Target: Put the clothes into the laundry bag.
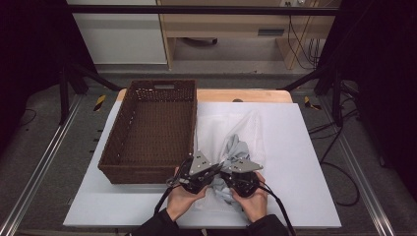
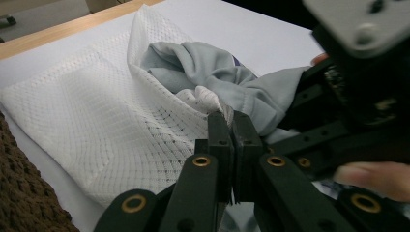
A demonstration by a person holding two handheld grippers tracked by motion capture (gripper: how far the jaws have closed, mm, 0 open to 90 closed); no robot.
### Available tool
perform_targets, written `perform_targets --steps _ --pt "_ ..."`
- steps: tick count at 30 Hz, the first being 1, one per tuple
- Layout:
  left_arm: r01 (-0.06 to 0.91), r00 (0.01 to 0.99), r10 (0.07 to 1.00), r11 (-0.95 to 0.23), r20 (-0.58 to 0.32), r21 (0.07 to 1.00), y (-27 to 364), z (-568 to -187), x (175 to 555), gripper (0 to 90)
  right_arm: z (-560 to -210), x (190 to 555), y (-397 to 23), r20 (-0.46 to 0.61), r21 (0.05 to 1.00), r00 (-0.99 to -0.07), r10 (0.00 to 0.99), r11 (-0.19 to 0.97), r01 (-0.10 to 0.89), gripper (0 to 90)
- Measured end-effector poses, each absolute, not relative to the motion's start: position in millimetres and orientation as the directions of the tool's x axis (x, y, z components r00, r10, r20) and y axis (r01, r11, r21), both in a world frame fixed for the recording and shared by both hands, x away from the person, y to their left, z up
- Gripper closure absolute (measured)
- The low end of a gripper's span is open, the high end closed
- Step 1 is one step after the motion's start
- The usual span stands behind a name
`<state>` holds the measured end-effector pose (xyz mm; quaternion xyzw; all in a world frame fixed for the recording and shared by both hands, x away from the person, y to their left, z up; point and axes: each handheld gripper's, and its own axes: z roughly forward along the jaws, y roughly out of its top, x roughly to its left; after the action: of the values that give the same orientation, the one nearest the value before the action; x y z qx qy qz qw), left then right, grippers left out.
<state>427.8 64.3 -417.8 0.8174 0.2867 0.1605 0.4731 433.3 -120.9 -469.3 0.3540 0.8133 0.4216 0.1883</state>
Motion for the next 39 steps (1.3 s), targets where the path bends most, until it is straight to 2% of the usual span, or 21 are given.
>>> perform_targets --steps 4,8,11,13,14,16,17,18,20,22,24,29,32,35,37,39 --pt "0.317 0.778 0.628 -0.385 -0.006 0.867 66 -417 428 88.2 -459 423 -126 0.023 0.831 -0.711 0.703 0.382 0.405 76.2" --pt "0.326 0.772 0.635 -0.385 -0.009 0.863 68 -419 431 88.1 -427 401 -153 0.069 0.895 -0.719 0.692 0.275 0.35 67.8" --pt "0.326 0.771 0.637 -0.386 -0.007 0.863 68 -419 431 88.1 -408 397 -173 0.043 0.928 -0.673 0.739 0.22 0.3 60.0" --pt "0.325 0.771 0.636 -0.386 -0.006 0.863 68 -419 431 88.1 -405 398 -180 0.021 0.935 -0.638 0.77 0.211 0.286 57.8" --pt "0.326 0.772 0.636 -0.387 -0.006 0.863 68 -419 432 88.1 -408 405 -191 -0.008 0.933 -0.576 0.818 0.213 0.291 54.6" --pt "0.326 0.772 0.636 -0.388 -0.006 0.862 68 -419 432 88.1 -414 410 -195 -0.003 0.921 -0.561 0.828 0.22 0.321 54.6" --pt "0.327 0.772 0.635 -0.391 -0.005 0.86 68 -419 432 88.1 -421 416 -196 0.006 0.905 -0.563 0.827 0.235 0.355 54.8" --pt "0.329 0.773 0.634 -0.391 -0.007 0.86 68 -419 433 88.1 -437 427 -192 0.023 0.869 -0.577 0.816 0.27 0.416 61.7" --pt "0.332 0.772 0.635 -0.393 -0.008 0.858 67 -420 433 88.1 -443 431 -188 0.043 0.853 -0.616 0.787 0.292 0.433 78.2" --pt "0.334 0.772 0.636 -0.393 -0.009 0.857 67 -420 433 88.1 -443 431 -183 0.069 0.848 -0.651 0.756 0.299 0.437 86.6" --pt "0.333 0.77 0.638 -0.391 -0.008 0.858 68 -419 433 88.1 -440 426 -178 0.106 0.853 -0.701 0.705 0.298 0.428 87.5" --pt "0.324 0.771 0.637 -0.375 -0.013 0.869 69 -413 430 88.3 -445 417 -145 0.085 0.829 -0.789 0.608 0.396 0.394 87.6" --pt "0.304 0.787 0.617 -0.38 -0.006 0.874 65 -409 423 88.4 -462 425 -128 0.006 0.785 -0.765 0.644 0.472 0.403 87.6" --pt "0.293 0.792 0.61 -0.398 0.013 0.869 60 -411 418 88.4 -467 440 -129 0.059 0.804 -0.695 0.717 0.378 0.459 87.9" --pt "0.295 0.79 0.612 -0.406 0.017 0.865 59 -413 419 88.3 -469 445 -130 0.032 0.82 -0.637 0.77 0.344 0.457 87.8" --pt "0.307 0.79 0.614 -0.404 0.007 0.862 60 -417 421 88.3 -473 445 -133 0.058 0.836 -0.609 0.791 0.295 0.463 87.2"
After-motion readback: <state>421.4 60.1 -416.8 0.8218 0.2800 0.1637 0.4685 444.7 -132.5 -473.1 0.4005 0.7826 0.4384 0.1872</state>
